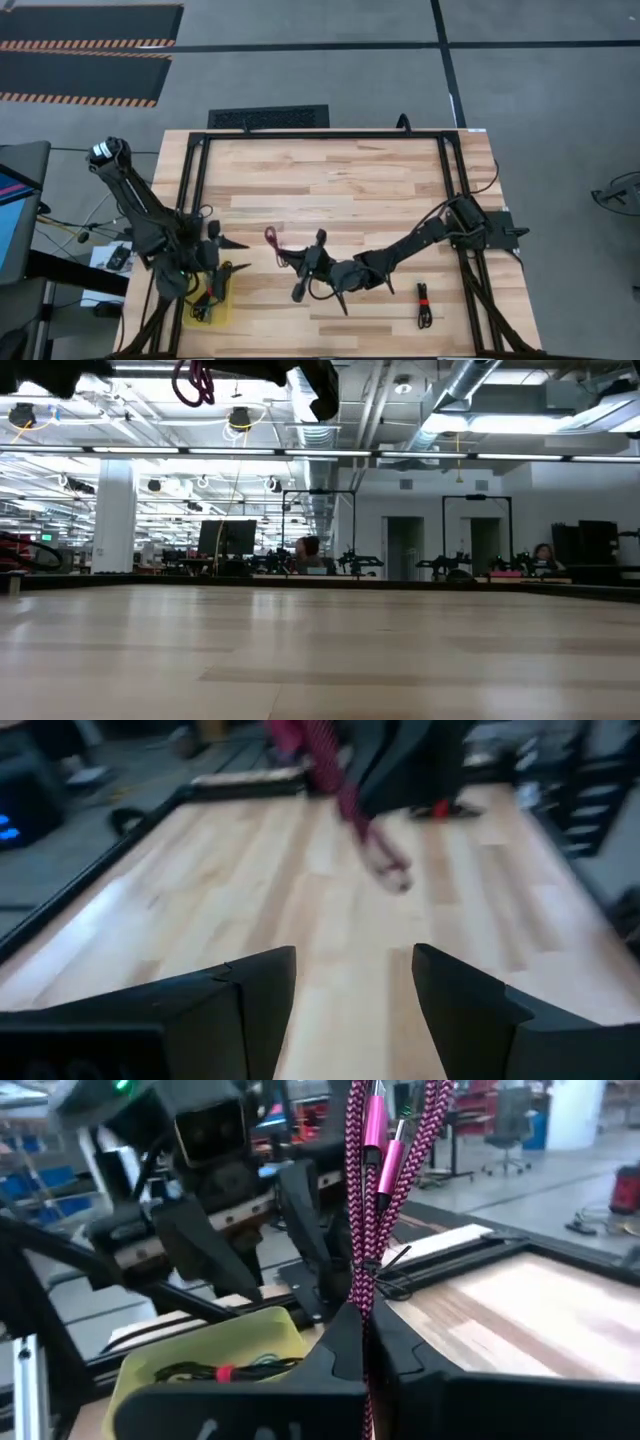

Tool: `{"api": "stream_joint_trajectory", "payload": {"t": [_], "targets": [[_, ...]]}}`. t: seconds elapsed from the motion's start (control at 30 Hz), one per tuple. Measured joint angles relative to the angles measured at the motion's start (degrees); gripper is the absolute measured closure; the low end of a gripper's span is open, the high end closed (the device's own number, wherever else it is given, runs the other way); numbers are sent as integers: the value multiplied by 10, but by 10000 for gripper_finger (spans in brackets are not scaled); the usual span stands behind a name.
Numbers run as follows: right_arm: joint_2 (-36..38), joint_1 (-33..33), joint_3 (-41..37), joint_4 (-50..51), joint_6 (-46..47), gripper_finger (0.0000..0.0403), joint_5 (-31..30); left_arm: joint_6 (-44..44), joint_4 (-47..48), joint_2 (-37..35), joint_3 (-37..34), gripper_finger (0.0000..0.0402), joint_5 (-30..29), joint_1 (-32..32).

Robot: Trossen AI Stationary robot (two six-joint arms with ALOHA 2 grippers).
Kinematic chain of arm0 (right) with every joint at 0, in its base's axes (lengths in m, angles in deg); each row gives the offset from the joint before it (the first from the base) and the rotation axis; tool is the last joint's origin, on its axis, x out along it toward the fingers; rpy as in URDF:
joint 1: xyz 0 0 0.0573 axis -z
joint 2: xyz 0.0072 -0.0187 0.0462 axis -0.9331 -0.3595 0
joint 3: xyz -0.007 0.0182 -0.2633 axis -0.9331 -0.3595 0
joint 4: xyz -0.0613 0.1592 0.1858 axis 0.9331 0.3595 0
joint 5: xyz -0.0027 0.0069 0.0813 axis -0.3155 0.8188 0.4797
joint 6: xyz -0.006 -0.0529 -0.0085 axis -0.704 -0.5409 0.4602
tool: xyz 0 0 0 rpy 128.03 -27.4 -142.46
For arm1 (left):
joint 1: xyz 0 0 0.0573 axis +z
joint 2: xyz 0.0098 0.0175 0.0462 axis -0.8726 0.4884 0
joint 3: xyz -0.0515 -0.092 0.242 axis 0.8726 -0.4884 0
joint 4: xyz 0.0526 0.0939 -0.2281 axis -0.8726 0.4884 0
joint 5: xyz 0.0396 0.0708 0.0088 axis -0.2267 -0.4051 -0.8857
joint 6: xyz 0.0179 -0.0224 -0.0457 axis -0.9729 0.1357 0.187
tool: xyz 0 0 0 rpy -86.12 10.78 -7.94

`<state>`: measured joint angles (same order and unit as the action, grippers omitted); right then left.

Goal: Pick and place USB-C Cables
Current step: Put the pink charger cable into the yellow bin

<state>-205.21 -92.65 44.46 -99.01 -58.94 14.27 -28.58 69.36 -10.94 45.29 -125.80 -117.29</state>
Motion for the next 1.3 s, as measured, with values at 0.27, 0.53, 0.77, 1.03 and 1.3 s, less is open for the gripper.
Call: {"api": "stream_joint_trajectory", "payload": {"t": [0.27, 0.53, 0.77, 1.03, 1.3], "targets": [[0, 2, 0, -37, -70, 398, 49, -209, -179, -31, 0, 207, 32, 2], [1, 2, 0, -54, -103, 398, 138, -329, -420, -30, -73, 207, 148, 67], [1, 3, 0, -52, -106, 398, 143, -367, -600, -31, -140, 207, 281, 140], [1, 3, 0, -41, -108, 397, 143, -342, -605, -30, -147, 207, 357, 183], [1, 5, 0, -41, -108, 398, 142, -343, -632, -30, -147, 207, 389, 199]]}}
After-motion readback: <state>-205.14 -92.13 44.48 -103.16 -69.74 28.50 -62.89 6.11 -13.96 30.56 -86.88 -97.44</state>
